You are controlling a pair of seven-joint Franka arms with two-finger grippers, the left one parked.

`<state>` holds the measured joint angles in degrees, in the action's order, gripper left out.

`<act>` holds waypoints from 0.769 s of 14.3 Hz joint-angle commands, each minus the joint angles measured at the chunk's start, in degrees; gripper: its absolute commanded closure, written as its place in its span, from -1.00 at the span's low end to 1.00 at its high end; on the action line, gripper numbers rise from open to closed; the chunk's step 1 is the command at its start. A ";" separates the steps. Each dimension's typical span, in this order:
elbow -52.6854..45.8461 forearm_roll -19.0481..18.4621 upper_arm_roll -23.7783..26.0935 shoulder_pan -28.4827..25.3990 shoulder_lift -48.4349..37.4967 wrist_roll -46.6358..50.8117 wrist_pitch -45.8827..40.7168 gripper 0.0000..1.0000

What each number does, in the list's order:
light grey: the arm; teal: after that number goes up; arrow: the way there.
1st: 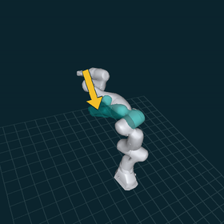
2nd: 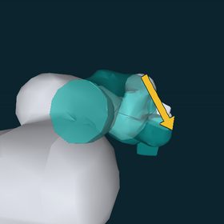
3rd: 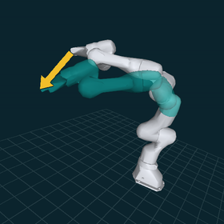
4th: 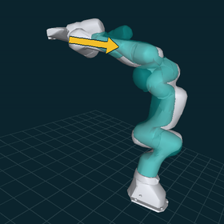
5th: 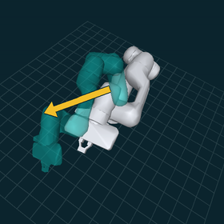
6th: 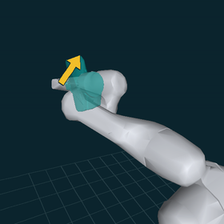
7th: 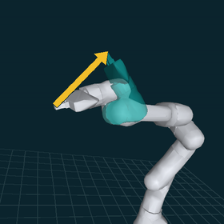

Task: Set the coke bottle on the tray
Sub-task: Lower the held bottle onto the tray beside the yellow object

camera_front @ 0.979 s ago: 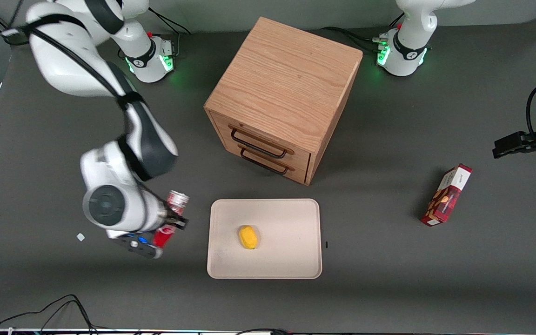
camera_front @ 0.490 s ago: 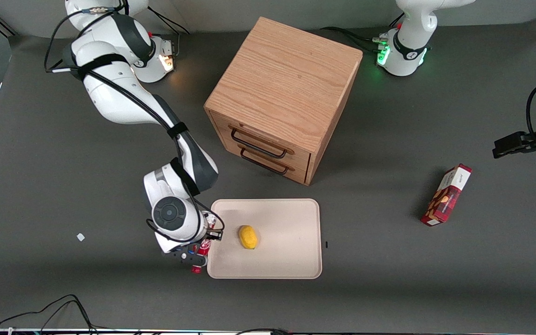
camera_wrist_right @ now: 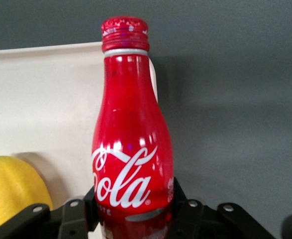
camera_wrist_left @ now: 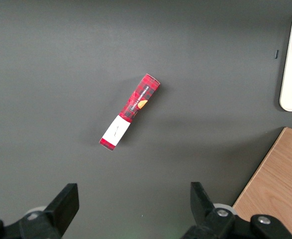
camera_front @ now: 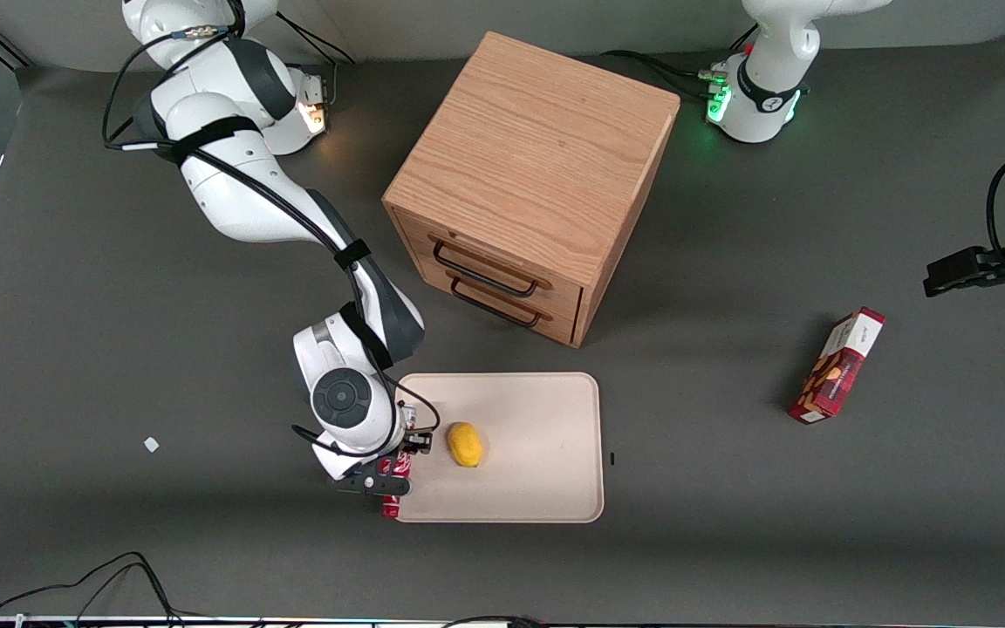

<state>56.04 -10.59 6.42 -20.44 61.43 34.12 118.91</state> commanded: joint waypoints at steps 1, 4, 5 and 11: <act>-2.77 -0.58 -0.62 -0.74 2.37 -1.51 1.58 1.00; -2.51 -0.58 -0.62 -1.00 2.90 -0.64 2.72 0.27; -2.42 -0.58 -0.62 -1.00 2.99 -0.72 2.99 0.13; -2.42 -0.40 -0.53 -0.39 2.82 -0.90 3.43 -1.00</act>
<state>55.39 -10.65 6.30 -20.61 63.45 33.63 122.35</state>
